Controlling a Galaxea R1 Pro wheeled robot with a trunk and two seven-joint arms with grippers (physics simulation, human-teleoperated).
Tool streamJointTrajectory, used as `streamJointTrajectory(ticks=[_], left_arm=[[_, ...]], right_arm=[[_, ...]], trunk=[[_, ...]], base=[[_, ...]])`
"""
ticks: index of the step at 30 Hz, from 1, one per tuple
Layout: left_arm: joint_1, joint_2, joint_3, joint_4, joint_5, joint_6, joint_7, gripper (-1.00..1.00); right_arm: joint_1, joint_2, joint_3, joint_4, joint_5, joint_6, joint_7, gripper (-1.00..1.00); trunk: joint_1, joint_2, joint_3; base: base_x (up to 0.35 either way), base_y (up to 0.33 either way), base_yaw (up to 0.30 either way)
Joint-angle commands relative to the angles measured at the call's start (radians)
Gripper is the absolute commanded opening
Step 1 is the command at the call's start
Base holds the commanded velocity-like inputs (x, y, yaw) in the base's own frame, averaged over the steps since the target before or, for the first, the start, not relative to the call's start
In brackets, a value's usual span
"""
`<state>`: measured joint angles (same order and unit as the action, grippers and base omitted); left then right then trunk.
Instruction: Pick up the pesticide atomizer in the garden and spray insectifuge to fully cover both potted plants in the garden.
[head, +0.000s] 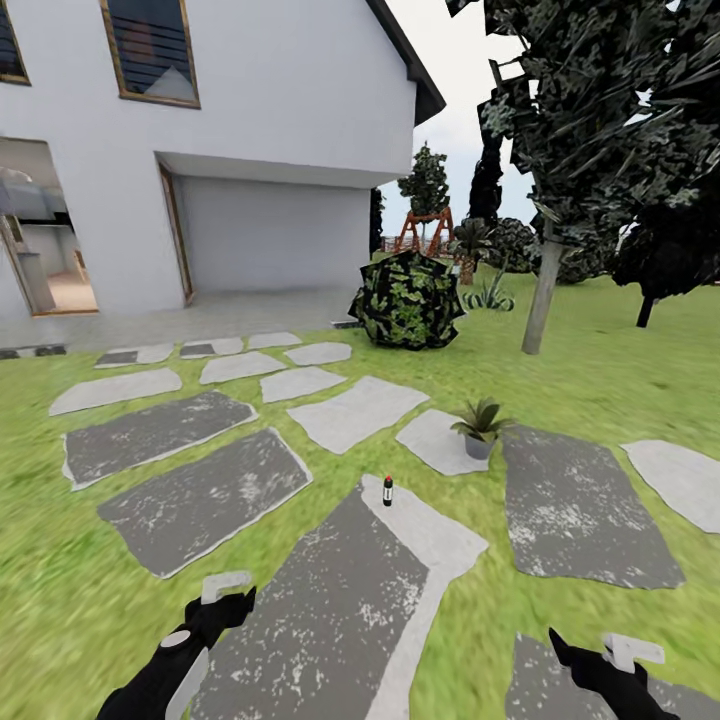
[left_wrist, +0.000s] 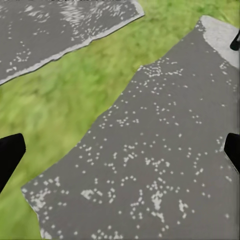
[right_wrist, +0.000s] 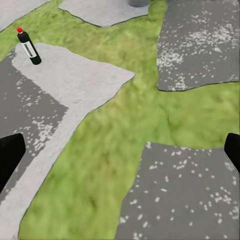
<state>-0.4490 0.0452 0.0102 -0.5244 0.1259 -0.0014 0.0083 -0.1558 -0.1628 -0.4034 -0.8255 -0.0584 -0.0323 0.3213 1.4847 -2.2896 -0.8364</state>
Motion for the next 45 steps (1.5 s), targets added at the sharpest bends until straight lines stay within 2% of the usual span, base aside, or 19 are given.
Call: streamJointTrajectory(ticks=[1, 9, 26, 45], left_arm=[[0.000, 0.000, -0.001, 0.000, 0.011, 0.000, 0.001, 1.00], [0.000, 0.000, -0.001, 0.000, 0.011, 0.000, 0.001, 1.00], [0.000, 0.000, -0.001, 0.000, 0.011, 0.001, 0.001, 1.00], [-0.001, -0.001, -0.002, 0.000, 0.010, 0.003, -0.006, 1.00]], right_arm=[[-0.001, 0.000, -0.003, 0.002, -0.006, -0.002, 0.007, 1.00], [-0.001, 0.000, -0.003, 0.001, -0.006, -0.002, 0.009, 1.00], [0.000, 0.000, -0.004, -0.001, -0.006, 0.001, 0.009, 1.00], [0.001, -0.001, -0.002, 0.008, 0.003, -0.002, 0.014, 1.00]], trunk=[[0.000, 0.000, -0.001], [0.000, 0.000, -0.004], [0.000, 0.000, -0.004], [0.000, 0.000, -0.004]], base=[[0.265, -0.235, 0.156], [0.263, -0.237, 0.162], [0.258, -0.235, 0.012], [0.090, -0.043, 0.000]])
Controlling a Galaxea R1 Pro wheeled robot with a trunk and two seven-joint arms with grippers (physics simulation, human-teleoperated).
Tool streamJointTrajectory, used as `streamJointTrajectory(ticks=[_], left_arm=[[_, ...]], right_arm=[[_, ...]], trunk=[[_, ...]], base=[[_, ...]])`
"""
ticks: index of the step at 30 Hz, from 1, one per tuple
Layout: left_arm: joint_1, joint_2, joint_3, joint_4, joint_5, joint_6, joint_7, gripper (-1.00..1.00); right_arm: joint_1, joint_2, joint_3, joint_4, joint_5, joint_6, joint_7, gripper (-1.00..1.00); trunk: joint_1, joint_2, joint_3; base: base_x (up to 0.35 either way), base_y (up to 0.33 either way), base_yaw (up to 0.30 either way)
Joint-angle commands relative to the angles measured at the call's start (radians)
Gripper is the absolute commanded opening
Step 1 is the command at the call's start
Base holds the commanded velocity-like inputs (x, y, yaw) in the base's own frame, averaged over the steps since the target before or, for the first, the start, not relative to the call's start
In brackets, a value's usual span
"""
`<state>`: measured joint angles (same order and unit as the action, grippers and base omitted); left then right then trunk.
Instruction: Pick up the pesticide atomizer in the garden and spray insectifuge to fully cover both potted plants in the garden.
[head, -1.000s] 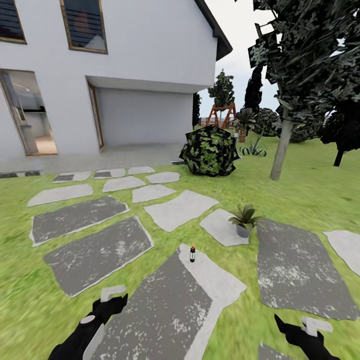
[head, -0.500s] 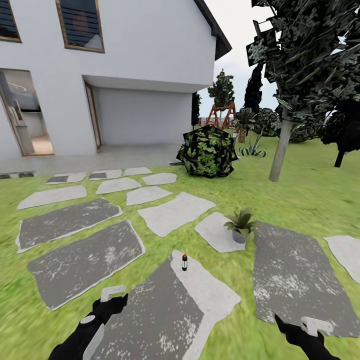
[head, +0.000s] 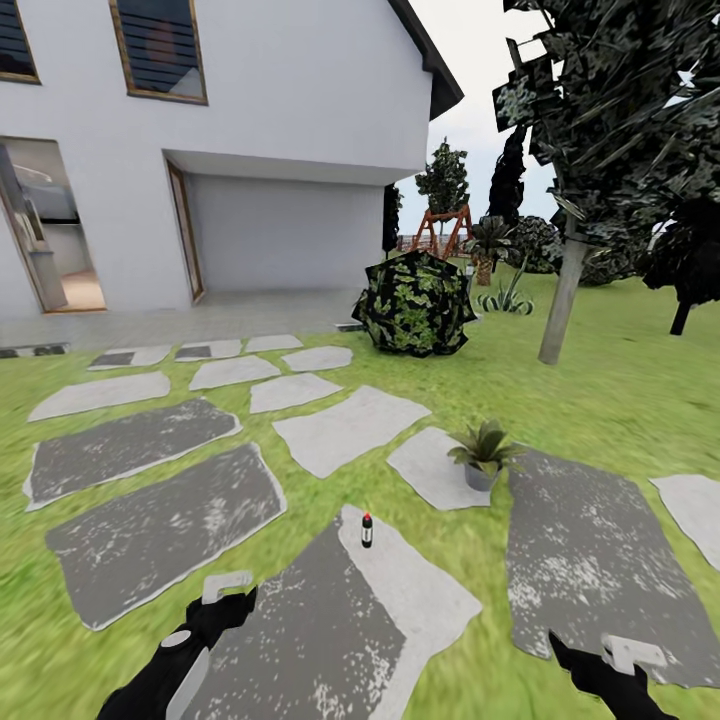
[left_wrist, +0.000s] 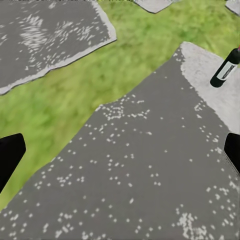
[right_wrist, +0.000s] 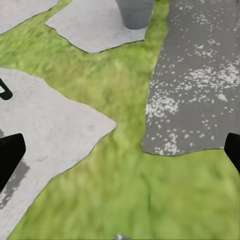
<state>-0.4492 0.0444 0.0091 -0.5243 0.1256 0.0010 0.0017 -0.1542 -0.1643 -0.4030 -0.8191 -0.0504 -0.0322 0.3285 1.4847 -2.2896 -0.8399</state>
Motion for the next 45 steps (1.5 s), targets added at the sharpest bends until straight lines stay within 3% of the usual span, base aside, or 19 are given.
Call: streamJointTrajectory(ticks=[1, 21, 23, 24, 25, 26, 27, 28, 34, 35, 39, 41, 42, 45], left_arm=[[0.000, 0.000, -0.001, 0.000, 0.010, 0.000, 0.000, 1.00], [-0.001, -0.001, -0.002, -0.001, 0.011, 0.003, -0.003, 1.00], [-0.007, 0.000, -0.001, -0.010, 0.012, 0.030, -0.003, 1.00], [-0.029, -0.003, -0.003, -0.018, 0.010, 0.091, -0.004, 1.00], [-0.029, -0.003, -0.003, -0.018, 0.010, 0.091, -0.004, 1.00], [-0.057, -0.006, -0.005, -0.027, 0.009, 0.149, -0.004, 1.00], [-0.057, -0.006, -0.005, -0.027, 0.009, 0.149, -0.004, 1.00], [-0.096, -0.008, -0.007, -0.033, 0.009, 0.217, -0.005, 1.00], [-0.234, -0.014, -0.009, -0.040, 0.011, 0.418, -0.022, 1.00], [-0.307, -0.018, -0.009, -0.042, 0.013, 0.532, -0.064, 1.00], [-0.345, -0.022, -0.007, -0.037, 0.014, 0.590, -0.096, 1.00], [-0.359, -0.024, -0.006, -0.034, 0.015, 0.608, -0.107, 1.00], [-0.367, -0.026, -0.006, -0.033, 0.015, 0.617, -0.111, 1.00], [-0.383, -0.028, -0.006, -0.028, 0.013, 0.627, -0.116, 1.00]], right_arm=[[-0.001, 0.000, -0.002, 0.001, -0.005, -0.002, 0.007, 1.00], [-0.001, -0.003, -0.004, 0.004, -0.002, -0.014, 0.007, 1.00], [-0.004, -0.009, -0.004, -0.001, -0.002, -0.015, 0.007, 1.00], [-0.011, -0.016, -0.003, -0.018, 0.000, 0.004, 0.007, 1.00], [-0.011, -0.016, -0.003, -0.018, 0.000, 0.004, 0.007, 1.00], [-0.018, -0.023, -0.002, -0.045, 0.000, 0.037, 0.006, 1.00], [-0.018, -0.023, -0.002, -0.045, 0.000, 0.037, 0.006, 1.00], [-0.022, -0.030, 0.001, -0.084, 0.001, 0.082, 0.006, 1.00], [-0.028, -0.046, 0.012, -0.286, 0.001, 0.267, 0.006, 1.00], [-0.029, -0.050, 0.032, -0.448, 0.001, 0.414, 0.007, 1.00], [-0.029, -0.053, 0.068, -0.597, 0.002, 0.556, 0.006, 1.00], [-0.030, -0.062, 0.088, -0.682, 0.014, 0.666, 0.006, 1.00], [-0.036, -0.080, 0.095, -0.714, 0.022, 0.728, 0.007, 1.00], [-0.047, -0.116, 0.106, -0.747, 0.027, 0.796, 0.010, 1.00]], trunk=[[0.000, 0.000, -0.001], [0.000, 0.000, -0.001], [0.000, 0.000, -0.001], [0.000, 0.000, -0.001], [0.000, 0.000, -0.001], [0.000, 0.000, -0.001], [0.000, 0.000, -0.001], [0.000, 0.000, -0.001], [0.000, 0.000, -0.001], [0.000, 0.000, -0.001], [0.000, 0.000, -0.001], [0.000, 0.000, -0.001], [0.000, 0.000, -0.001], [0.000, 0.000, -0.001]], base=[[0.273, -0.102, 0.000], [0.278, -0.110, 0.000], [0.055, -0.022, 0.000], [0.022, -0.009, 0.000], [0.022, -0.009, 0.000], [0.014, -0.006, 0.000], [0.014, -0.006, 0.000], [0.009, -0.004, 0.000], [0.004, -0.002, 0.000], [0.000, 0.000, 0.000], [0.000, 0.000, 0.000], [0.000, 0.000, 0.000], [0.000, 0.000, 0.000], [0.000, 0.000, 0.000]])
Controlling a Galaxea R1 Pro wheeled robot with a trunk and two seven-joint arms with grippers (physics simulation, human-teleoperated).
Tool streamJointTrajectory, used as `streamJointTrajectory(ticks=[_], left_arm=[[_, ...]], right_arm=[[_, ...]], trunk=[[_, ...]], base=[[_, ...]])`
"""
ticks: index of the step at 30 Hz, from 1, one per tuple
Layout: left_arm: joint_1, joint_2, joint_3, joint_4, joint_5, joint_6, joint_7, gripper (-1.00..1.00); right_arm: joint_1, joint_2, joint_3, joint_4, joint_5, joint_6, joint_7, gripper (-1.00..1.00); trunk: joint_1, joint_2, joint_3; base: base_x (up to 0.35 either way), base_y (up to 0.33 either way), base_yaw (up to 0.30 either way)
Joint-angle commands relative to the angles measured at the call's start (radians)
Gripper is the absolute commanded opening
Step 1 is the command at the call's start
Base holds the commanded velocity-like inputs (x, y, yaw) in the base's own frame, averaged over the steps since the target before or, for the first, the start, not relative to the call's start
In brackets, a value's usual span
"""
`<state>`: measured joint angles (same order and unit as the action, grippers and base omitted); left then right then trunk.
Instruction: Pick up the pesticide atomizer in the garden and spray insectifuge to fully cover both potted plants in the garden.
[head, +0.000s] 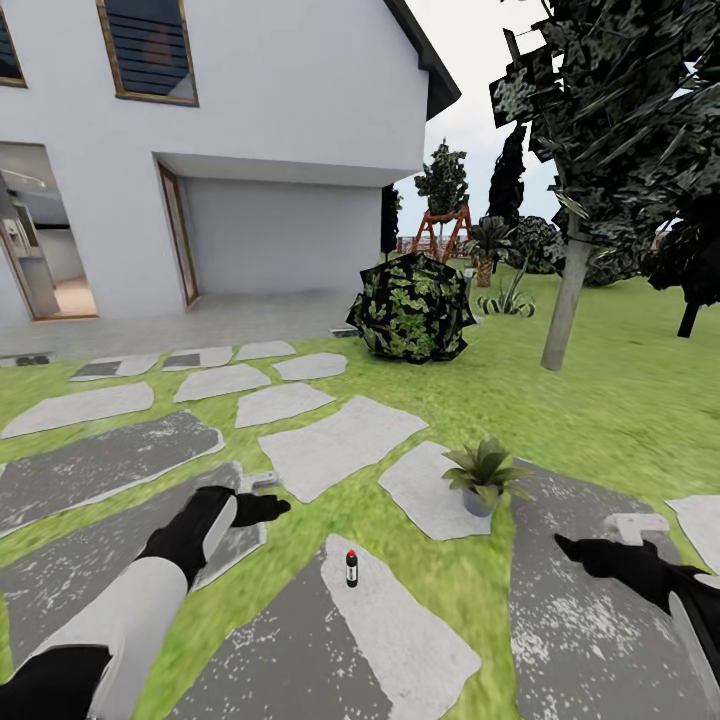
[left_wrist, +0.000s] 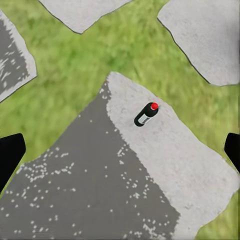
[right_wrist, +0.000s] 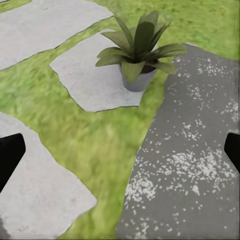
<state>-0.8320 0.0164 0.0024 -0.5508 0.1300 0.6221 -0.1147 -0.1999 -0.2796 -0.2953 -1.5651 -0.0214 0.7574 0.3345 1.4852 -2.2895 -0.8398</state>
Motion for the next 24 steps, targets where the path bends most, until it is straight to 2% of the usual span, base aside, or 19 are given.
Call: streamJointTrajectory(ticks=[1, 10, 16, 24], left_arm=[[-0.005, 0.002, 0.001, 0.000, 0.008, 0.008, -0.001, 1.00], [-0.009, 0.012, -0.002, 0.002, 0.000, -0.003, -0.004, 1.00], [-0.010, 0.013, -0.005, -0.001, -0.003, -0.005, -0.003, 1.00], [-0.012, 0.015, -0.005, -0.010, -0.004, -0.006, -0.006, 1.00]], right_arm=[[-0.003, -0.011, 0.002, -0.009, -0.001, 0.021, 0.008, 1.00], [-0.006, -0.045, -0.001, -0.023, 0.005, 0.041, 0.020, 1.00], [-0.006, -0.048, -0.004, -0.025, 0.002, 0.046, 0.021, 1.00], [-0.007, -0.042, -0.004, -0.024, -0.001, 0.046, 0.021, 1.00]], trunk=[[0.000, 0.000, -0.001], [0.000, 0.000, -0.001], [0.000, 0.000, -0.001], [0.000, 0.000, -0.001]], base=[[0.000, 0.000, 0.000], [0.000, 0.000, 0.000], [0.000, 0.000, -0.084], [0.000, 0.001, -0.227]])
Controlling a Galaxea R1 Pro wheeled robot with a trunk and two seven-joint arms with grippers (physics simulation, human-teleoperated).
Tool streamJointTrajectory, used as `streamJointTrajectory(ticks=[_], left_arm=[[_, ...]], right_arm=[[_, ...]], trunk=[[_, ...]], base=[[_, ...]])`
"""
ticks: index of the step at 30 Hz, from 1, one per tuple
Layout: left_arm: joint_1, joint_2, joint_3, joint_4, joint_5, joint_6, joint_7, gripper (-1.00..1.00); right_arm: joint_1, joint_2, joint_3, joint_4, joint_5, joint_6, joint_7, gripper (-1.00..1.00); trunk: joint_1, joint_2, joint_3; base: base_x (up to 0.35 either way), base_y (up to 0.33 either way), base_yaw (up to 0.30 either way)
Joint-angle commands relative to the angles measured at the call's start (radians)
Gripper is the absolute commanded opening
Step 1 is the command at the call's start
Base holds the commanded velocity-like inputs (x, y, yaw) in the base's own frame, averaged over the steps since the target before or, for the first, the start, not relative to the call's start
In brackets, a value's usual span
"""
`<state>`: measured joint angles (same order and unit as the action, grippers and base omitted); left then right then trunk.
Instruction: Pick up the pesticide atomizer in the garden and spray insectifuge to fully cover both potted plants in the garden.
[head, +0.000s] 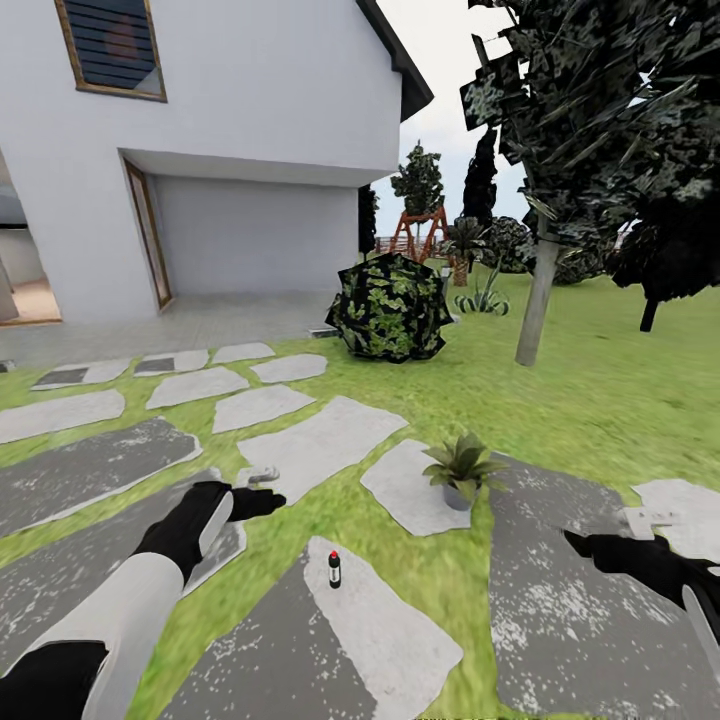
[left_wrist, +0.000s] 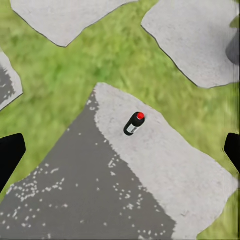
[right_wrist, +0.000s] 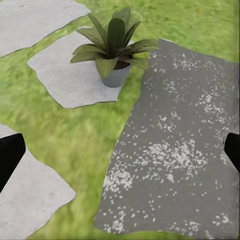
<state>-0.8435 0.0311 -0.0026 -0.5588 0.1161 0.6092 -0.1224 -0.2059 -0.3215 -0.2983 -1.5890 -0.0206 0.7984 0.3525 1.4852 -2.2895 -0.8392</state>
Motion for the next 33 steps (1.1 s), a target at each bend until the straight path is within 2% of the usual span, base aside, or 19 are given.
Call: streamJointTrajectory(ticks=[1, 9, 12, 13, 14, 17, 18, 25, 31, 33], left_arm=[[0.000, 0.001, 0.000, -0.002, 0.010, 0.007, 0.001, 1.00], [0.000, 0.000, -0.002, -0.002, 0.010, 0.009, -0.004, 1.00], [0.000, 0.000, -0.010, -0.002, 0.010, 0.010, -0.014, 1.00], [0.000, -0.001, -0.013, -0.002, 0.010, 0.011, -0.018, 1.00], [0.000, -0.001, -0.015, -0.002, 0.010, 0.012, -0.020, 1.00], [0.000, -0.002, -0.018, -0.001, 0.010, 0.013, -0.024, 1.00], [0.000, -0.002, -0.018, -0.001, 0.010, 0.013, -0.024, 1.00], [0.000, -0.001, -0.019, 0.000, 0.009, 0.013, -0.026, 1.00], [0.000, -0.002, -0.020, 0.002, 0.009, 0.012, -0.026, 1.00], [0.001, -0.002, -0.020, 0.002, 0.008, 0.011, -0.026, 1.00]], right_arm=[[-0.001, 0.000, -0.001, 0.000, -0.002, 0.005, 0.003, 1.00], [-0.001, 0.005, -0.005, -0.001, -0.012, 0.006, 0.003, 1.00], [0.001, 0.006, -0.026, -0.001, -0.080, 0.008, 0.003, 1.00], [0.003, 0.005, -0.042, -0.001, -0.133, 0.009, 0.003, 1.00], [0.003, 0.003, -0.049, 0.000, -0.162, 0.010, 0.003, 1.00], [0.005, -0.004, -0.063, 0.000, -0.231, 0.013, 0.003, 1.00], [0.005, -0.005, -0.065, 0.000, -0.239, 0.014, 0.003, 1.00], [0.006, -0.009, -0.070, 0.002, -0.262, 0.014, 0.000, 1.00], [0.008, -0.012, -0.063, 0.005, -0.259, 0.010, -0.002, 1.00], [0.008, -0.012, -0.062, 0.005, -0.242, 0.009, -0.002, 1.00]], trunk=[[0.000, 0.000, -0.001], [0.000, 0.000, -0.001], [0.000, 0.000, -0.001], [0.000, 0.000, -0.001], [0.000, 0.000, -0.001], [0.000, 0.000, -0.001], [0.000, 0.000, -0.001], [0.000, 0.000, -0.001], [0.000, 0.000, -0.001], [0.000, 0.000, -0.001]], base=[[0.000, 0.027, -0.261], [0.000, 0.176, -0.219], [0.000, 0.273, -0.065], [0.000, 0.286, -0.033], [0.000, 0.288, -0.026], [0.000, 0.292, -0.018], [0.000, 0.295, -0.032], [0.000, 0.297, -0.135], [0.000, 0.299, -0.254], [0.000, 0.300, -0.267]])
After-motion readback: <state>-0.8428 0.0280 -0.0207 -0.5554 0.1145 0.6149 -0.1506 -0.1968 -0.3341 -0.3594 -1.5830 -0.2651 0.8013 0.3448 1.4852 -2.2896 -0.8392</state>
